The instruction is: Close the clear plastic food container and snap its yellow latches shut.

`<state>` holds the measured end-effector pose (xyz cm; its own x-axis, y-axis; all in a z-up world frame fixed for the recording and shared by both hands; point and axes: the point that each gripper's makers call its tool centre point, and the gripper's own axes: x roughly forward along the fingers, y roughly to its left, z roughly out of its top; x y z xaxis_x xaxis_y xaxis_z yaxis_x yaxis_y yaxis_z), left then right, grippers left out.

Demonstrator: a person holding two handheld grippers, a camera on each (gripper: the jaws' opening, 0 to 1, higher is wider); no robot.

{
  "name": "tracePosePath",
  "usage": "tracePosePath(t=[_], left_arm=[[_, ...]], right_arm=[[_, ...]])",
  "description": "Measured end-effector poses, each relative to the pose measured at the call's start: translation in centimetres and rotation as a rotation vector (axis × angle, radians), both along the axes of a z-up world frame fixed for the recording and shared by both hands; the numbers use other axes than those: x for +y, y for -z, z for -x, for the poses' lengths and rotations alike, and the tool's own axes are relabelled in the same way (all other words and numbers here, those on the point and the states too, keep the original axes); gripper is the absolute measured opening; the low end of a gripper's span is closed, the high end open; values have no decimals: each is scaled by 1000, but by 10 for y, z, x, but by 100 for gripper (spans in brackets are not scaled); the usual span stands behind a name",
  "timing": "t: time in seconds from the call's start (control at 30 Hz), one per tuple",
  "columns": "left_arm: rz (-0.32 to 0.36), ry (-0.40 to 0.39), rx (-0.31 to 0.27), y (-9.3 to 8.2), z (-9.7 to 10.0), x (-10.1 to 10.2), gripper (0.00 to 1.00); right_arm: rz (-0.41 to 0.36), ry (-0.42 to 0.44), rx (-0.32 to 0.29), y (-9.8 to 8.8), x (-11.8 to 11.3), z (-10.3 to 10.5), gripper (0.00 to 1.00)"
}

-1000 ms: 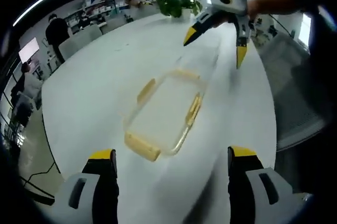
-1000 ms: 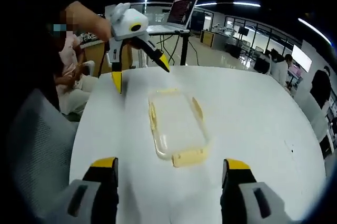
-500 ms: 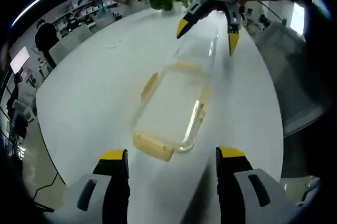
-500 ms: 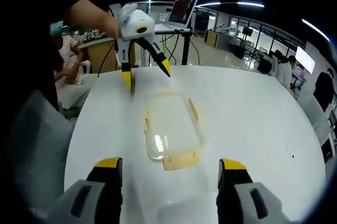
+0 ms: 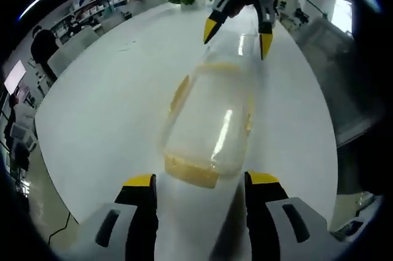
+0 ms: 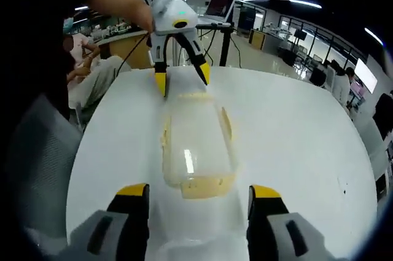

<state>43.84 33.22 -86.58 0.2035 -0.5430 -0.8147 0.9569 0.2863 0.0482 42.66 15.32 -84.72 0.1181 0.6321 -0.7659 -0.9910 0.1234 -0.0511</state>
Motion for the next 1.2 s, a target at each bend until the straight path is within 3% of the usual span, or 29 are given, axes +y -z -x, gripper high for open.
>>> tracePosePath(t=[0.1, 0.2, 0.3, 0.37, 0.53, 0.7, 0.83, 1.2], left_arm=[[-19, 33, -2, 3, -3, 2, 56], [-45, 102, -5, 7, -4, 3, 58], [-41, 117, -7, 6, -8, 0, 58], [-41, 125, 2, 6, -9, 0, 58], [-61, 160, 10, 9, -10, 2, 55], [-68, 197, 31, 13, -11, 2, 52], [-50, 182, 72, 17, -12, 3, 50], [-62, 238, 48, 19, -8, -3, 49]], right_arm=[[-18, 53, -20, -3, 2, -14, 57], [5, -7, -62, -1, 0, -17, 56], [-2, -27, -35, 2, 1, -13, 58], [13, -53, -50, 4, 0, -14, 55], [7, -57, 0, 8, 5, -11, 50], [52, -84, 9, 16, 6, -11, 48], [87, -111, 11, 21, 8, -12, 44], [159, -167, 24, 36, 13, -9, 38]])
